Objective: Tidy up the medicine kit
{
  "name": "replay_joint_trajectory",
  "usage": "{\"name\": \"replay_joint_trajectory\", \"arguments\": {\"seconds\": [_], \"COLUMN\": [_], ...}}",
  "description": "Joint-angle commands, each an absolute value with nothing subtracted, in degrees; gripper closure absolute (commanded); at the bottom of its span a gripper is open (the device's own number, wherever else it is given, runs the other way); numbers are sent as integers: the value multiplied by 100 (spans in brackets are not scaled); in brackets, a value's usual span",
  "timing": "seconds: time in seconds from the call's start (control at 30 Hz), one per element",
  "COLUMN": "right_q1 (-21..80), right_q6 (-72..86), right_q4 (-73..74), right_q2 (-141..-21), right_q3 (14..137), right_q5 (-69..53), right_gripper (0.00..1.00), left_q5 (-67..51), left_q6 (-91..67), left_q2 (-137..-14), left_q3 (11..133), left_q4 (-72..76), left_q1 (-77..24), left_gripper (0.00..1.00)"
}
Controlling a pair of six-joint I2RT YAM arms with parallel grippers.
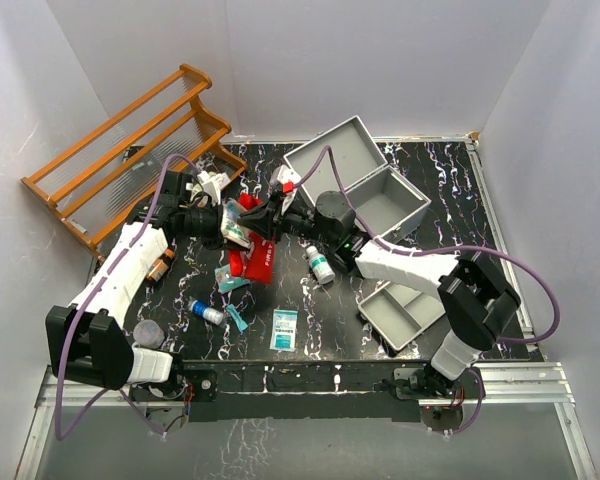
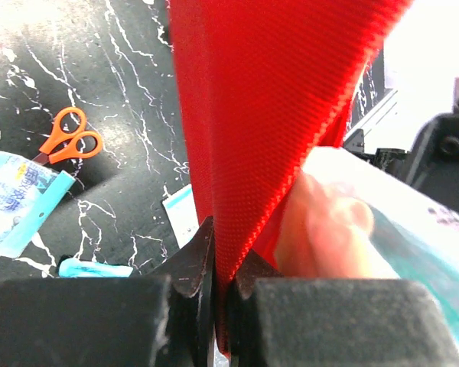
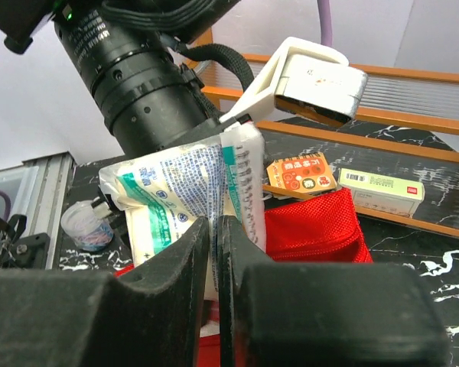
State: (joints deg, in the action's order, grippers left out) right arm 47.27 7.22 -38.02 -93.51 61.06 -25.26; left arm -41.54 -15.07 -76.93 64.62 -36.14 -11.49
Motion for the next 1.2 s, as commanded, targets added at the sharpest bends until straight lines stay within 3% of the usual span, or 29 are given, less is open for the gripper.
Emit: {"name": "replay_joint_trajectory", "arguments": {"seconds": [0.0, 0.43, 0.6, 0.73, 0.97, 1.17], "right_q1": [4620, 4318, 4214, 4216, 4223, 4235], "right_q6": [401, 102, 177, 437, 1455, 3177], "right_q4": [-4203, -4124, -3113, -2731, -1119, 215], "right_q2": [-9446, -9708, -9633, -9402, -8893, -8822], "right_q3": [6355, 6504, 6846, 6852, 7150, 7583], "right_q5": [-3198, -3851, -3281, -2814, -1824, -1300], "right_gripper": [91, 87, 60, 52, 47, 50], "left_q5": [-4636, -4582, -4286, -4064, -3286, -3155], "left_q6": [-1395, -1274, -1302, -1394, -1632, -1763], "left_q2": [-7448, -7492, -7627, -7778, -8127, -8393], "left_q3": [6407, 6477, 6548, 6659, 6823, 6946], "left_q4": [-3654, -3910, -3969, -3911, -3770, -3598], "left_q1": [-1168, -1178, -1172, -1178, -1177, -1179], "left_gripper": [100, 100, 100, 100, 100, 100]}}
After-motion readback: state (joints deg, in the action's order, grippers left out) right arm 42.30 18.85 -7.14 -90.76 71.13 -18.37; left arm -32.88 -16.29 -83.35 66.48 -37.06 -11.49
